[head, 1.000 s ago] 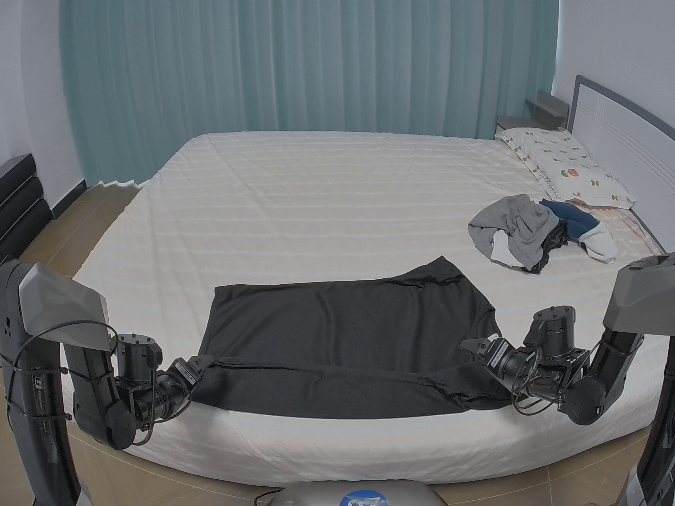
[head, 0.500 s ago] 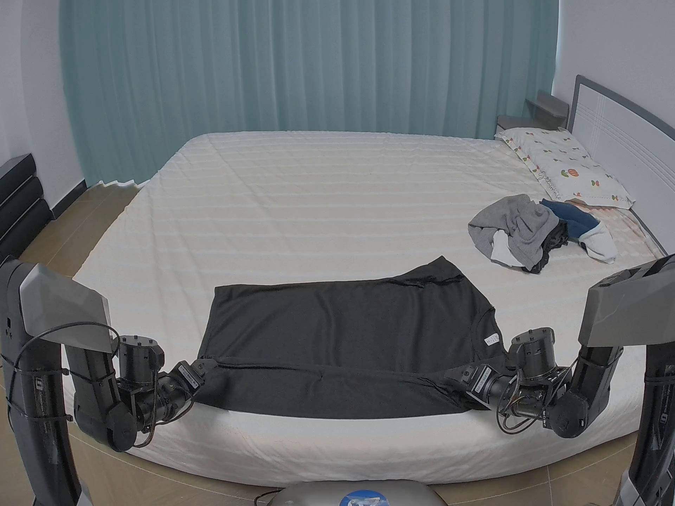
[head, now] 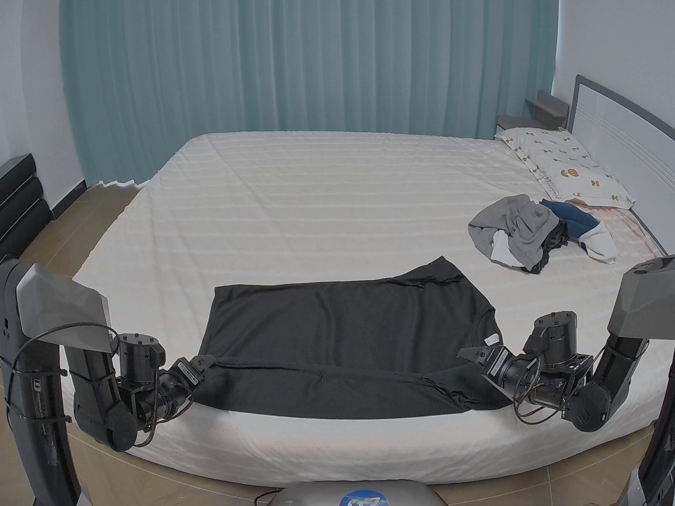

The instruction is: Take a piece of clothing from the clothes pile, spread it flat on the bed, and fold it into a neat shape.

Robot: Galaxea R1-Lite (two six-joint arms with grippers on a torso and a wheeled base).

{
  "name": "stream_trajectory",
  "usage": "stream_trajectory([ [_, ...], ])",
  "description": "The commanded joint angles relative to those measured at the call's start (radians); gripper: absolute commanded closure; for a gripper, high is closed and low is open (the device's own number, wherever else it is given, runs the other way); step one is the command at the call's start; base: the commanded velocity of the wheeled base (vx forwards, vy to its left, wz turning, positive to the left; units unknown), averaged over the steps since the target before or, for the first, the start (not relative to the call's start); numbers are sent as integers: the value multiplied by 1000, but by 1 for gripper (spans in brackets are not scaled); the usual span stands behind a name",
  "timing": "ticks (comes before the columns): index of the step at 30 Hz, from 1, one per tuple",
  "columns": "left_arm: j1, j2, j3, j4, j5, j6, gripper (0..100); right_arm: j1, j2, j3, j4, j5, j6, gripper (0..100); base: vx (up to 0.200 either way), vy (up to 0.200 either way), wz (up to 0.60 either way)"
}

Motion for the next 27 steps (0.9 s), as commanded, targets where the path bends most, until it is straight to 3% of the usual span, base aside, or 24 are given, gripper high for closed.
stream_trajectory([
  [1, 0, -85, 8, -2, 2, -10, 0, -21, -17, 15, -8, 4, 0, 0, 0, 0, 0],
  [10, -14, -128, 17, 4, -3, -16, 0, -26, -3, 15, -9, 4, 0, 0, 0, 0, 0],
  [19, -198, -148, 51, 12, -9, -80, 0, -26, 11, 15, -9, 4, 0, 0, 0, 0, 0],
  [27, -224, 4, -8, 18, 2, -68, 0, -21, 11, 18, -9, 4, 0, 0, 0, 0, 0],
])
